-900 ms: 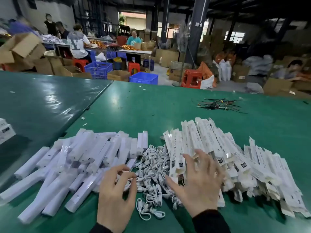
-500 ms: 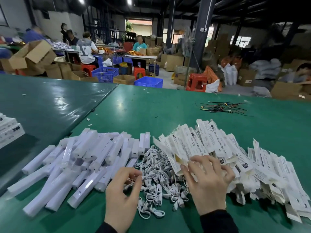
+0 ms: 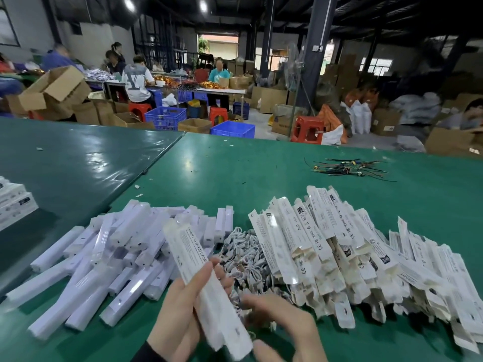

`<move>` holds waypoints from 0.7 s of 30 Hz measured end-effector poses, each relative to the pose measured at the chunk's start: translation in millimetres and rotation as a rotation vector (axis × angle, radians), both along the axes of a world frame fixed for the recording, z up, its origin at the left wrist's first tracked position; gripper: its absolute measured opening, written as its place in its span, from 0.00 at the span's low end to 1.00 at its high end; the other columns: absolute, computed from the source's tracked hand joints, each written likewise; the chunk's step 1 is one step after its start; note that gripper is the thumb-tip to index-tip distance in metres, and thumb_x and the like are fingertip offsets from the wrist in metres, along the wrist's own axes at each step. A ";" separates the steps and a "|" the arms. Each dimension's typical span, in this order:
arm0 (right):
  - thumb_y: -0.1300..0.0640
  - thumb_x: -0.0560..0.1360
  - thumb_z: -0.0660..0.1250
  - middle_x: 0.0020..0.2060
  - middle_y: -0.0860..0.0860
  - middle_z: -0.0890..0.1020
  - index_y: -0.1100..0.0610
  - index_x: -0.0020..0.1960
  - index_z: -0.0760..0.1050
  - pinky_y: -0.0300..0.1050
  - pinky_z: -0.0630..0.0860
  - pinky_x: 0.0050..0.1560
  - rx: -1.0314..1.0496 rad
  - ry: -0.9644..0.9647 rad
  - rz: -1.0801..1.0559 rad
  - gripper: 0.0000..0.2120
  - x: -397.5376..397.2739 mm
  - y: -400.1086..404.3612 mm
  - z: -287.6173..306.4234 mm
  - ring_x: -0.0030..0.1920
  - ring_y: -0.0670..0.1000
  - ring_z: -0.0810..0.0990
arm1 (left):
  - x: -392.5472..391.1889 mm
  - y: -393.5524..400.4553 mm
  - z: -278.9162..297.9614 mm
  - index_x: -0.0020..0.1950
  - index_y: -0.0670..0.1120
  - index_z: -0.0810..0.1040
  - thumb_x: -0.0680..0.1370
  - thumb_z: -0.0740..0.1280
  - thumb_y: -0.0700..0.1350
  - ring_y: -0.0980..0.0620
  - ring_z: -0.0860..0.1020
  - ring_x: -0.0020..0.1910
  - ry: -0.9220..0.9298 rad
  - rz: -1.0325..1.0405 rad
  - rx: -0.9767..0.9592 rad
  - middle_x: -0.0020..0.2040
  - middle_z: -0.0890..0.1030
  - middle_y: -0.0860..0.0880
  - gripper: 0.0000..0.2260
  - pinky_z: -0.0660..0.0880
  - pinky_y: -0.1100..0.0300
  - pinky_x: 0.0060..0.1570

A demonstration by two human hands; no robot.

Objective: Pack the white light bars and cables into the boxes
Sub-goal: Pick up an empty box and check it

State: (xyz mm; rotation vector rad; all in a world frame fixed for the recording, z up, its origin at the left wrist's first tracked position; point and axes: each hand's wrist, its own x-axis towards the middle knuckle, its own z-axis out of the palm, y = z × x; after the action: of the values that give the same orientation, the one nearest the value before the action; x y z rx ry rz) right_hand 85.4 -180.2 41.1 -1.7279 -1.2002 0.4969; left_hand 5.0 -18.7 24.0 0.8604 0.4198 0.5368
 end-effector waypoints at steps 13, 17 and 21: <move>0.63 0.69 0.73 0.41 0.53 0.86 0.46 0.65 0.74 0.40 0.72 0.44 -0.020 0.606 -0.118 0.27 -24.6 5.5 -8.3 0.38 0.51 0.78 | -4.3 -24.2 9.9 0.53 0.46 0.85 0.69 0.69 0.57 0.49 0.79 0.41 -0.036 -0.161 0.080 0.45 0.81 0.42 0.19 0.73 0.54 0.46; 0.62 0.67 0.71 0.35 0.53 0.82 0.53 0.62 0.77 0.37 0.73 0.41 0.022 0.683 -0.119 0.23 -15.4 4.7 -9.4 0.36 0.49 0.78 | -5.7 -11.1 8.6 0.55 0.44 0.81 0.67 0.71 0.57 0.47 0.81 0.46 -0.057 -0.132 0.130 0.47 0.82 0.40 0.22 0.79 0.57 0.43; 0.61 0.67 0.72 0.36 0.56 0.80 0.57 0.53 0.83 0.37 0.70 0.42 0.036 0.736 -0.076 0.14 -17.3 4.3 0.3 0.38 0.52 0.75 | -4.6 -11.2 10.9 0.52 0.42 0.81 0.63 0.76 0.62 0.43 0.80 0.42 -0.172 -0.213 -0.113 0.44 0.80 0.40 0.28 0.78 0.46 0.49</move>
State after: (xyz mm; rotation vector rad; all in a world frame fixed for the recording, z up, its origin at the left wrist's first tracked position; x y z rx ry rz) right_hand 68.1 -175.8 41.4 -1.3588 -0.6048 0.9523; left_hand 0.4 -30.0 35.0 0.7335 0.1964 0.3829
